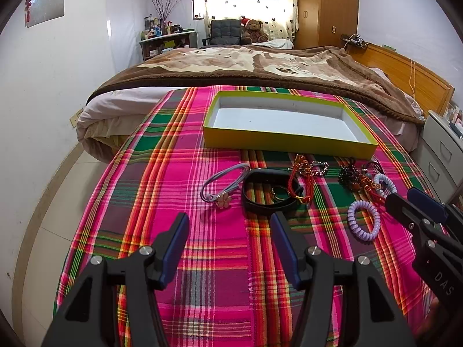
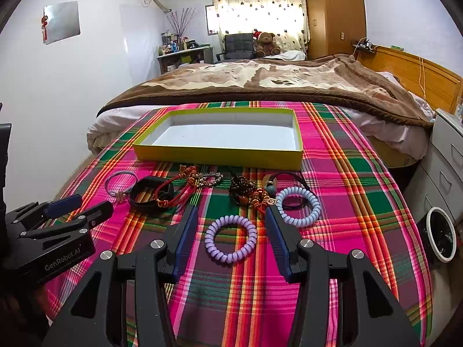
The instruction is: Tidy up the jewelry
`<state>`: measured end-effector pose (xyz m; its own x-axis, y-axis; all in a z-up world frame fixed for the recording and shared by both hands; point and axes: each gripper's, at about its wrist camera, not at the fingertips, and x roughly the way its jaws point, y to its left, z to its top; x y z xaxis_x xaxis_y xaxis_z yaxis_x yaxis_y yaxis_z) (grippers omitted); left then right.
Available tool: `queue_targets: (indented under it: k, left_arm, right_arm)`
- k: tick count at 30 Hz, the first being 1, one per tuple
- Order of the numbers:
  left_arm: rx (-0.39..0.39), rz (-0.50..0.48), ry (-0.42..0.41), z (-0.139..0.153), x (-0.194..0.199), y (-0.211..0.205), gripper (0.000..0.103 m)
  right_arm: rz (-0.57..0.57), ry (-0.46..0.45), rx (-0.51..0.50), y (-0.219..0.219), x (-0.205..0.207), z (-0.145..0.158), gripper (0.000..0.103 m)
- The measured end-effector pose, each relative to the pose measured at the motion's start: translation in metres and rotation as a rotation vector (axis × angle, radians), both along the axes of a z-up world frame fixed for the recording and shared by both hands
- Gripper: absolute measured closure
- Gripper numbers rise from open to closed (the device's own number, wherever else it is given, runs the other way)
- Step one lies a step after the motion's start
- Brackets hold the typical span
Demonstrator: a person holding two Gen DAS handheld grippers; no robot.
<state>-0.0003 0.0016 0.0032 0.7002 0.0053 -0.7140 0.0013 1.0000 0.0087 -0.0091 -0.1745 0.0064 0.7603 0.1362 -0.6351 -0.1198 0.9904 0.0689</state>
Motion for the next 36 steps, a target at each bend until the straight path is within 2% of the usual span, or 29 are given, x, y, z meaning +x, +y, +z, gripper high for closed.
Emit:
queue_targets:
  k: [36]
  left_arm:
    - [0.008, 0.007, -0.006, 0.0033, -0.0033, 0.0059, 0.043]
  right_arm:
    - [0.0, -0.003, -0.002, 0.0008, -0.0012, 0.0, 0.054]
